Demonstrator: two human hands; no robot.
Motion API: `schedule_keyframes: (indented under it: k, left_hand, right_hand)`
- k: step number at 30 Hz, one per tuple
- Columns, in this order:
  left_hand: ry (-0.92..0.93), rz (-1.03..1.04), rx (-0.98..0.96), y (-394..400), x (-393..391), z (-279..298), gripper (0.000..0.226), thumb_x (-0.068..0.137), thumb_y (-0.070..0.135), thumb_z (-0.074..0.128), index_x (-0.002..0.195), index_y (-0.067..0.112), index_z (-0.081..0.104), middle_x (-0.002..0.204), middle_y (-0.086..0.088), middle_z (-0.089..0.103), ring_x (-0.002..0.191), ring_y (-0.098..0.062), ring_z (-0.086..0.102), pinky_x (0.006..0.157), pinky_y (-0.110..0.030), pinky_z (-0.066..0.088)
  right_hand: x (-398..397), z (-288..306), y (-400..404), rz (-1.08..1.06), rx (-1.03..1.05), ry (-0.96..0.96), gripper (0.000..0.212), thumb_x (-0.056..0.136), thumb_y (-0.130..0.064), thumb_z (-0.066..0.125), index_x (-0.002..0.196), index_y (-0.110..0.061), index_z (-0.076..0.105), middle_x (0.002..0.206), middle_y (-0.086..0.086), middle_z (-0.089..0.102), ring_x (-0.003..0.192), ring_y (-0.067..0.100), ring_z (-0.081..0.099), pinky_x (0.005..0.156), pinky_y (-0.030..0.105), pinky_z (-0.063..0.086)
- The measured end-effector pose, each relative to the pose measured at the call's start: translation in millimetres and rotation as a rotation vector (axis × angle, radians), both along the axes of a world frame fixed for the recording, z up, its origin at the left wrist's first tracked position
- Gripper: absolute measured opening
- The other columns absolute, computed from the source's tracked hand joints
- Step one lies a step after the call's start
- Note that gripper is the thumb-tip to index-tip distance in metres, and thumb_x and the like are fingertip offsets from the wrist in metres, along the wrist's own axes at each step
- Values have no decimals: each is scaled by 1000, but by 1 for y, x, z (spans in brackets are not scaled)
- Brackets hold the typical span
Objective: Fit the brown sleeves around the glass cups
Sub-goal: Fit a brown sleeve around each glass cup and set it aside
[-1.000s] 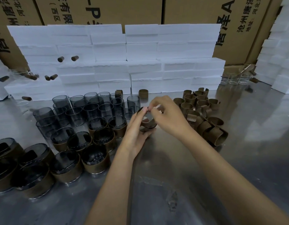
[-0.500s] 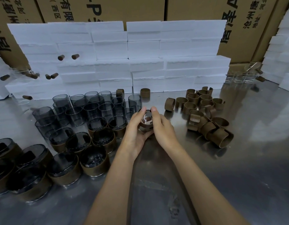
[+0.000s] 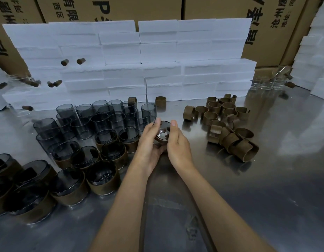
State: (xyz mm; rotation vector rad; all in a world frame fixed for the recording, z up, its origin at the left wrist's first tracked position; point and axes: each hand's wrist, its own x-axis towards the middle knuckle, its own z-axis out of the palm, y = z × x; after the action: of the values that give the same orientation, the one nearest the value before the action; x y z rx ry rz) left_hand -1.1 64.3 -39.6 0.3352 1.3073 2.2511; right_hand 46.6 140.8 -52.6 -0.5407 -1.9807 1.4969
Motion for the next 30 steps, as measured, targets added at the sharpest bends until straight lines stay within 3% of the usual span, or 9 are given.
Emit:
schedule_keyframes:
  k: [3,5,8,14,17,20,22,25,30]
  left_hand:
    - [-57,37,-9,2,4,1,61,98,47,60,139,2,55,124,-18,69,106,-23,68,83,-34,59]
    - [-56,54,-22,3,5,1,60,100,45,59,141,3,54,128,-19,68,107,-23,68,83,-34,59]
    - [-45,56,-30,4,5,2,53,101,38,60,140,3,54,118,-13,68,106,-23,66,80,-32,58]
    - [-128,72,-1,7,1,7,42,109,41,39,126,11,63,100,-10,72,75,-17,71,53,-24,55]
    - [-192,128,-20,1,-2,4,33,107,30,46,118,8,68,101,-13,72,85,-23,71,65,-31,58]
    - [-177,44,-70,-5,1,4,25,100,23,50,88,10,68,84,-11,71,70,-21,68,59,-29,56]
    - [-185,-12,-86,-3,6,4,22,96,21,51,79,12,62,75,-9,64,66,-20,63,71,-32,55]
    - [-167,-28,-112,3,14,5,34,93,21,48,60,18,56,59,-2,47,55,-15,48,76,-36,45]
    - [-119,53,-124,7,22,10,18,96,24,59,80,16,63,65,1,62,56,-11,62,57,-23,52]
  right_hand:
    - [-3,-2,2,-35,4,0,52,110,-45,27,122,-13,65,116,0,69,115,19,58,96,35,43]
    - [-4,-3,3,-33,8,-12,49,111,-44,26,118,-13,64,113,2,69,113,13,59,97,30,45]
    - [-4,0,8,-4,-134,16,37,111,-39,34,109,-18,63,99,-9,68,91,-11,61,76,8,44]
    - [2,9,13,60,-434,59,32,109,-30,44,123,-12,66,114,6,73,106,17,68,93,29,54]
    - [5,11,10,118,-432,71,23,104,-27,52,119,-20,68,101,-5,72,99,10,68,87,24,54]
    - [6,14,9,109,-592,119,14,96,-26,61,100,-19,72,80,-7,73,79,10,68,71,25,54]
    - [8,16,12,45,-714,132,18,93,-31,61,87,-18,72,71,-5,72,63,8,67,58,24,52]
    - [11,14,19,-41,-759,159,21,94,-27,63,76,-19,69,65,-10,69,59,6,64,58,22,51]
    - [15,18,16,-8,-772,191,23,90,-21,70,69,-18,62,57,-5,63,52,7,61,52,19,52]
